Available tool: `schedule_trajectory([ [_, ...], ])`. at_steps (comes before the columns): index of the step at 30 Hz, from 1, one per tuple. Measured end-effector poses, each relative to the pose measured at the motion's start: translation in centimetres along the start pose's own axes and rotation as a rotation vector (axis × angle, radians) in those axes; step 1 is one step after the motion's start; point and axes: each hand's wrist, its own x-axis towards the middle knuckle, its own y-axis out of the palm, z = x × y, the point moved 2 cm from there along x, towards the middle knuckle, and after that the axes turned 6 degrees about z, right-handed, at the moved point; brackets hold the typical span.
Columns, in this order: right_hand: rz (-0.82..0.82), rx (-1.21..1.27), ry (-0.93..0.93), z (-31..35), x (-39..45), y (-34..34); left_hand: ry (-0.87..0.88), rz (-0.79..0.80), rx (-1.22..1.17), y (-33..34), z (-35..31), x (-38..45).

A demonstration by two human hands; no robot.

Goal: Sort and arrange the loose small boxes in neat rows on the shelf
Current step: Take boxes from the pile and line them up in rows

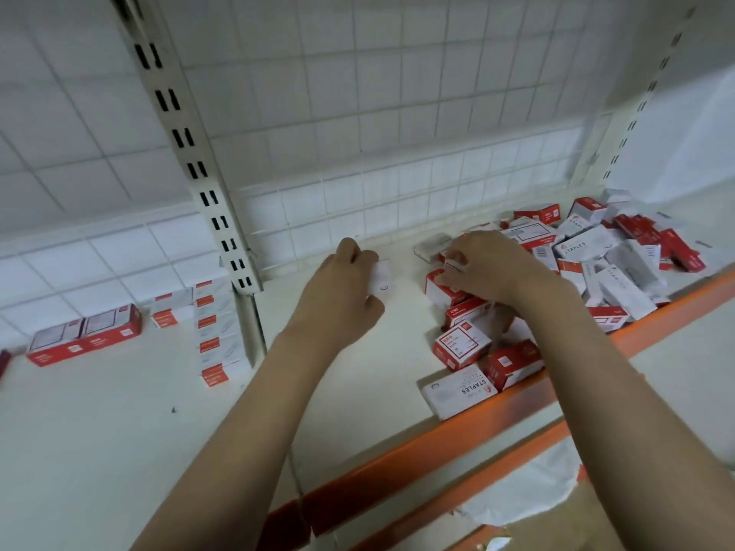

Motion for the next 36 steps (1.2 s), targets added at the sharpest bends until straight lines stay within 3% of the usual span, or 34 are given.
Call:
schedule_trajectory([
  [7,0.157,-0.16,0.107,0.6,1.8,1.1,-0.006,-0.129,-0.09,-1.4,-0.9,-5.8],
  [15,0.031,-0.239,0.162,1.5,1.3,2.0,-0.042,-0.166,-0.146,-1.3,-1.3,-8.4],
  [18,-0.05,-0.132,0.106,1.9,0.6,1.8,-0.059,-0.177,-0.154,-1.2,-1.2,-9.0],
  [22,-0.207,0.222,-0.037,3.2,-1.6,1.5,-0.101,-0.184,-0.153,-1.1,-1.3,-9.8],
  [25,-0.199,0.392,-0.159,4.6,-3.4,2.0,-0.149,-0.19,-0.152,-0.9,-1.1,-10.6],
  [31,-0.117,0.478,-0.345,6.5,-4.9,4.5,-0.24,-0.188,-0.108,-1.2,-0.1,-12.8],
  [36,-0.103,0.383,-0.417,8.4,-5.2,6.3,-0.296,-0.199,-0.086,-2.1,1.7,-14.9],
])
